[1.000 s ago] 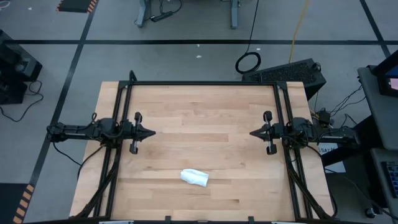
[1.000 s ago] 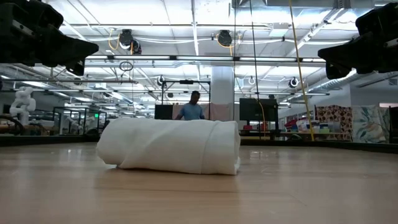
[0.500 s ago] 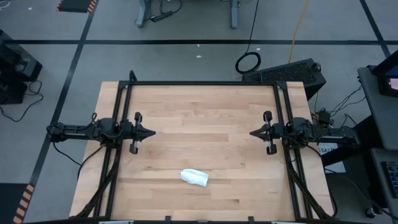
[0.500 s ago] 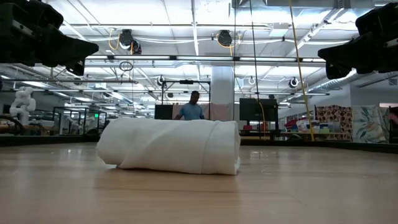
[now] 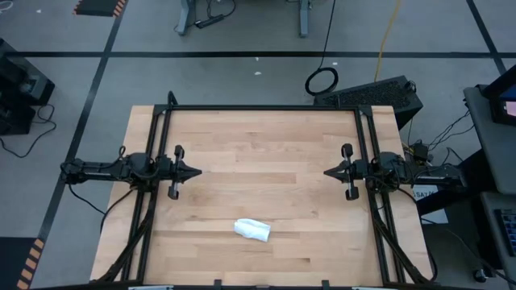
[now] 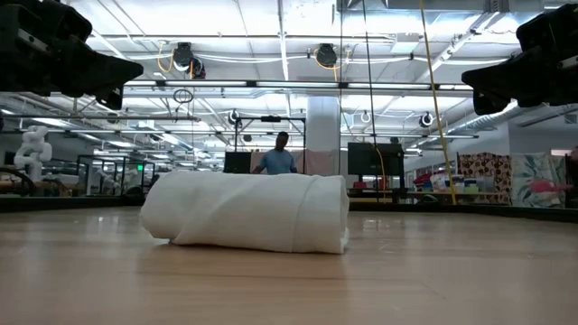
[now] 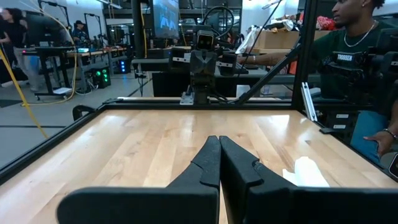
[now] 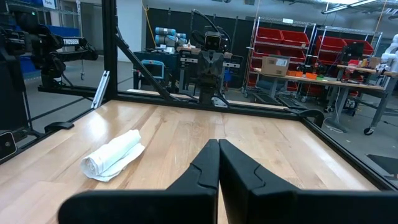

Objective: Roll napkin
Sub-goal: Return to Home Position

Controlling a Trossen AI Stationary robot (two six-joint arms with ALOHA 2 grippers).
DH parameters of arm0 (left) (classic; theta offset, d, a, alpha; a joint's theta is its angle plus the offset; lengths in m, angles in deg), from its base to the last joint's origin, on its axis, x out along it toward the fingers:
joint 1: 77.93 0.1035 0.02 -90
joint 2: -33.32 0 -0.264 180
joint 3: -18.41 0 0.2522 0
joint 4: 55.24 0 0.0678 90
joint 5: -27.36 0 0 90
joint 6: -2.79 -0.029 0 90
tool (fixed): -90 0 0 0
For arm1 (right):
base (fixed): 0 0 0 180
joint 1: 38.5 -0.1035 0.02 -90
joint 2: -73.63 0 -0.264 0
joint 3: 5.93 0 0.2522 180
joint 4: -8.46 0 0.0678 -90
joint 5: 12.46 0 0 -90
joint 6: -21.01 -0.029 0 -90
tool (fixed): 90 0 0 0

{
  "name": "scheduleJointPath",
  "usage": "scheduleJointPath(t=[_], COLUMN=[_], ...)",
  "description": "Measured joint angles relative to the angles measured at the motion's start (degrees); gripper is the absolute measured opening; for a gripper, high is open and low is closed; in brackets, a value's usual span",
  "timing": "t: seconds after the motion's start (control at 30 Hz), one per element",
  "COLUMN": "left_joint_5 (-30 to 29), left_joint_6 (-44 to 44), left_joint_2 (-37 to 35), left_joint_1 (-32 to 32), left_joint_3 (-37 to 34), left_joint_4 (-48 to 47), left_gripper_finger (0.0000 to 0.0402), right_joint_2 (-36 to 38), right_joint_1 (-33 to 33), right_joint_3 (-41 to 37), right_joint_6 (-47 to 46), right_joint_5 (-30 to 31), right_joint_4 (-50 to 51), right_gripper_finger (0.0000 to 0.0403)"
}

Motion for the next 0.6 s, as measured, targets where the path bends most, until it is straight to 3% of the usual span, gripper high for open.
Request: scheduleJointPath(t=[0.6], left_joint_5=[0.00], left_joint_6=[0.01], left_joint_2=[0.00], left_joint_1=[0.00], left_joint_3=[0.00], left_joint_4=[0.02], left_gripper_finger=[0.0002], right_joint_2=[0.00], right_joint_1=[0.00], right_joint_3=[0.00], right_joint_6=[0.00], right_joint_5=[0.00], right_joint_4=[0.00], right_gripper_finger=[0.0000])
